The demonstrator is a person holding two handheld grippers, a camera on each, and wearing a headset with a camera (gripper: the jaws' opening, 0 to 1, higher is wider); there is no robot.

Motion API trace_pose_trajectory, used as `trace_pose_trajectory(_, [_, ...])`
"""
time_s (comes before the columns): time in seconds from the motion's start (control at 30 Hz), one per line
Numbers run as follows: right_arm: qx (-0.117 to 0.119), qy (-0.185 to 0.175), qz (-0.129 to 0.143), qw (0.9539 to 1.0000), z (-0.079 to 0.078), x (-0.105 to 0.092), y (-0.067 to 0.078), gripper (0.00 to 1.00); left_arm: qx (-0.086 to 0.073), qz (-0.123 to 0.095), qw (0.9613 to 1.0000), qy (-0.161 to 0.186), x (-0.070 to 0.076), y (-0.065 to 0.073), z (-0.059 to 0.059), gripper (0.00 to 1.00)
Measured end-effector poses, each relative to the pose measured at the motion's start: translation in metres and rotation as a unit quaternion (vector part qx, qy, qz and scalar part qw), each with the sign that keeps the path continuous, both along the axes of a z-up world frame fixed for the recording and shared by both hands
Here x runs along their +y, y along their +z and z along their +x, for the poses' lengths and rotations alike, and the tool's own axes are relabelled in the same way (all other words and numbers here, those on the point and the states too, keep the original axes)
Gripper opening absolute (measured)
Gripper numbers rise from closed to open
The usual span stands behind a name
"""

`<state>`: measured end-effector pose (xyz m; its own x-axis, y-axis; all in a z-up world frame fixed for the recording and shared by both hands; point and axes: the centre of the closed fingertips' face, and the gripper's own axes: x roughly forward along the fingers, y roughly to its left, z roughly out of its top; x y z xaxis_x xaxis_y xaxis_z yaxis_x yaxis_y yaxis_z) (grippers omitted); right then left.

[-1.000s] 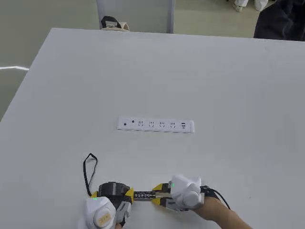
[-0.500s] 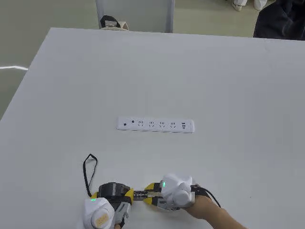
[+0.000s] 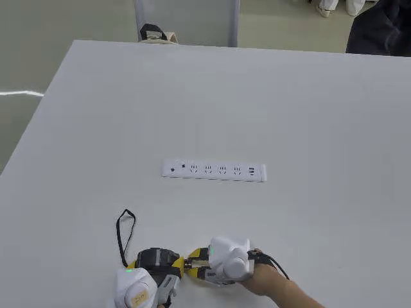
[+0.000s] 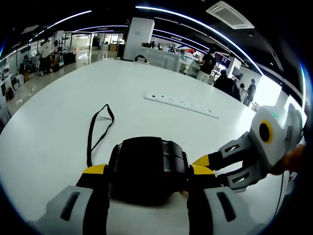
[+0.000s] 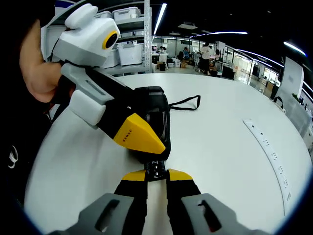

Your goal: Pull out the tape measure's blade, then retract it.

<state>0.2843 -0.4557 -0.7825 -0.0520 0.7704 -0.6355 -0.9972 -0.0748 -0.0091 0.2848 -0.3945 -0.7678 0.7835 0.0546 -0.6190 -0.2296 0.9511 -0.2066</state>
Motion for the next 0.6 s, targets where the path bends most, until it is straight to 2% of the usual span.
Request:
trace_pose_trajectory(0.17, [0.000, 0.007, 0.000, 1.0000, -0.0020, 0.0090, 0.0000, 0.13, 0.000, -0.003, 1.0000, 0.000, -0.0003, 0.0020, -0.0009, 0.62])
trace_pose_trajectory(0.6, [-0.003, 0.009, -0.006, 0.9999, -0.0012, 0.0076, -0.0018, 0.14, 0.000, -0.004, 1.0000, -0.005, -0.0001, -0.0002, 0.0005, 0.63])
